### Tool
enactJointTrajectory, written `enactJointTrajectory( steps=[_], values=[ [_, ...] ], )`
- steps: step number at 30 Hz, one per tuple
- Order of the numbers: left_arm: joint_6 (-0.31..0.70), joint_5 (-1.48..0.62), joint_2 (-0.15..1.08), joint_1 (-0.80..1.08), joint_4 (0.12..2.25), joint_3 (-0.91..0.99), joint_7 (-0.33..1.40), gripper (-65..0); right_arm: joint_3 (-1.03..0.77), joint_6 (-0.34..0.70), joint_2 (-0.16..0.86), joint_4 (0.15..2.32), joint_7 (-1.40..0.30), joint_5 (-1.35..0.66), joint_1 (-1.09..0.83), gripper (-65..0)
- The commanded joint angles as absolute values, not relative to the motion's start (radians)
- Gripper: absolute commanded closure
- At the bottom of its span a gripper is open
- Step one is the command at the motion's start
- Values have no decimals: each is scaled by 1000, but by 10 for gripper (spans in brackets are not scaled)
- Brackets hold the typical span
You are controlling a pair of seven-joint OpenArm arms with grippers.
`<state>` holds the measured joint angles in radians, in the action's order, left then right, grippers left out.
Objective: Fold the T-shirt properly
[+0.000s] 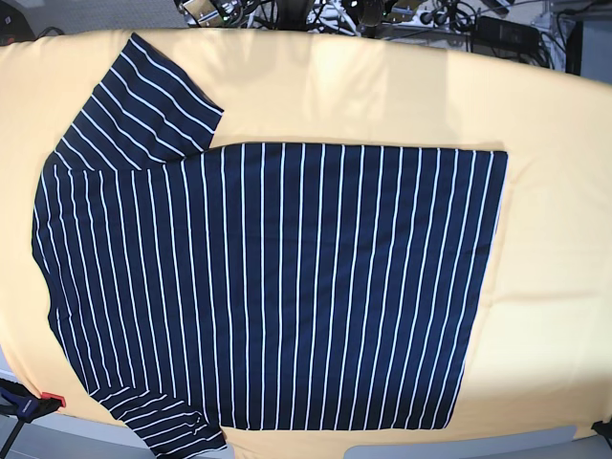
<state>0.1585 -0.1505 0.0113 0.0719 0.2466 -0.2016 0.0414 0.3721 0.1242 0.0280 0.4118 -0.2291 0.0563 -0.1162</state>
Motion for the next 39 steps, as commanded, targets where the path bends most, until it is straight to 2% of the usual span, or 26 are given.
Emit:
enactJointTrajectory(
  steps=[1, 24, 30, 39],
  values=[
    [164, -154, 5, 72, 252, -202, 31, 0, 374, 131, 30, 418, -228, 61, -116, 0],
    [164, -153, 5, 75, 263, -202, 32, 0, 374, 131, 31, 418, -228, 61, -116, 0],
    [164, -8, 6, 99, 282, -202, 77, 0, 374, 133, 36, 418, -284, 61, -137, 0],
    [165, -4, 12, 301, 487, -203, 102, 0, 374, 326, 101, 419, -281, 60, -246, 0]
  ],
)
